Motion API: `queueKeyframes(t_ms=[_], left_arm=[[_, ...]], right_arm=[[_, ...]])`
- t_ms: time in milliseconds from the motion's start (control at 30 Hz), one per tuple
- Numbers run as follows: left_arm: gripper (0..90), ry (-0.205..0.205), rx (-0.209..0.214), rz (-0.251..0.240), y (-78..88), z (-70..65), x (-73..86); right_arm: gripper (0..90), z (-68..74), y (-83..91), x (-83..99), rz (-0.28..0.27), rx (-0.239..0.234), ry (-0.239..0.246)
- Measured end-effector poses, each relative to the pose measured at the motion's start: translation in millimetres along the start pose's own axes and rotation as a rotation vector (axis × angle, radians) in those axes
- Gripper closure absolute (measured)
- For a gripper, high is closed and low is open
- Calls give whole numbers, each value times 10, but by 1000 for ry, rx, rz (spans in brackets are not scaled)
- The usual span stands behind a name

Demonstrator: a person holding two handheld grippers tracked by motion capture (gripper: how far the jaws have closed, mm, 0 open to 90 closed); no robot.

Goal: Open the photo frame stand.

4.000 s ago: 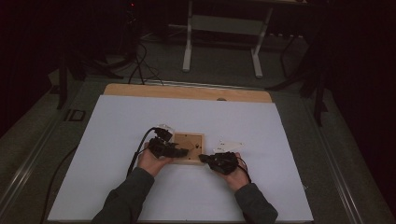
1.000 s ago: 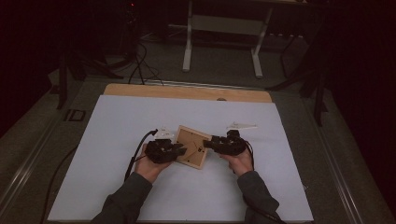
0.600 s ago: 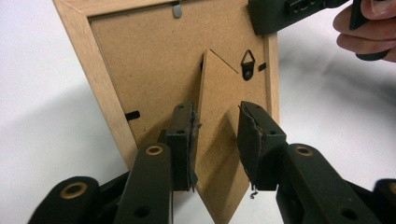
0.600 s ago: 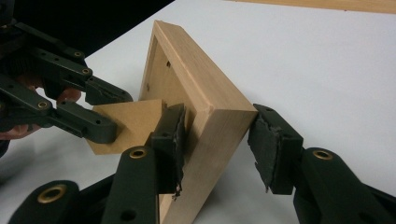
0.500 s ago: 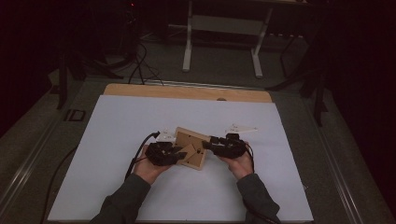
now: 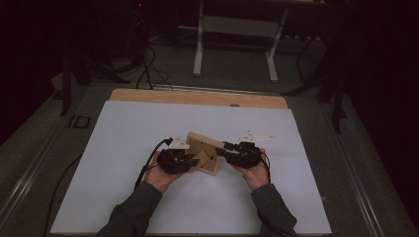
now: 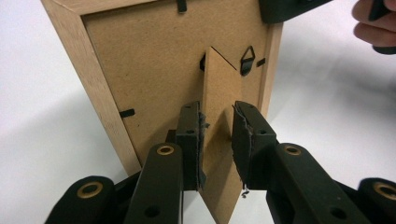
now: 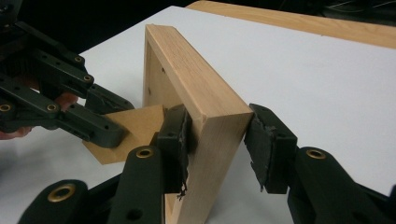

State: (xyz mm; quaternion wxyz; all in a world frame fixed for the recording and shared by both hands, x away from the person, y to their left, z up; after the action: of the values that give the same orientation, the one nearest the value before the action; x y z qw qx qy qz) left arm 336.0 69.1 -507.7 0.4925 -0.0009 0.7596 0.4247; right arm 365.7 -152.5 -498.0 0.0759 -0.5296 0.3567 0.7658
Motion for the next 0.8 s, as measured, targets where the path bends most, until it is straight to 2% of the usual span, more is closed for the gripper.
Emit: queueKeyframes(t_ms=[167,367,500,800], left_arm=[[742,-3,-11,-26,-34,42,-6],[741,-22,-40,-24,-67,68,-18],[749,-19,-52,-40,-85,90,-36],[768,-64,-72,-26,-75,47,-35]], right_arm=[[597,8,15,-21,9,10,20],[595,36,16,-33,4,16,29],[594,63,11,-38,5,21,45],[584,147,23,-11,9,8,78]])
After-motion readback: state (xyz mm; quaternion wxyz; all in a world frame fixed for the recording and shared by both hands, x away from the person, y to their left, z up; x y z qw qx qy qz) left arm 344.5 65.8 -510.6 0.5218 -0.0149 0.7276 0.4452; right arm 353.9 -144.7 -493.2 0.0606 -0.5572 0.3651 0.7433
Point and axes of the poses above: each handheld gripper's, and its own axes: y roughly backward along the jaws, x roughly out of its underside, z roughly to its left, the point moved 3 cm from there along -y, roughly forward along the jaws, and after that the axes turned 1 degree about y, right-handed, at the moved point
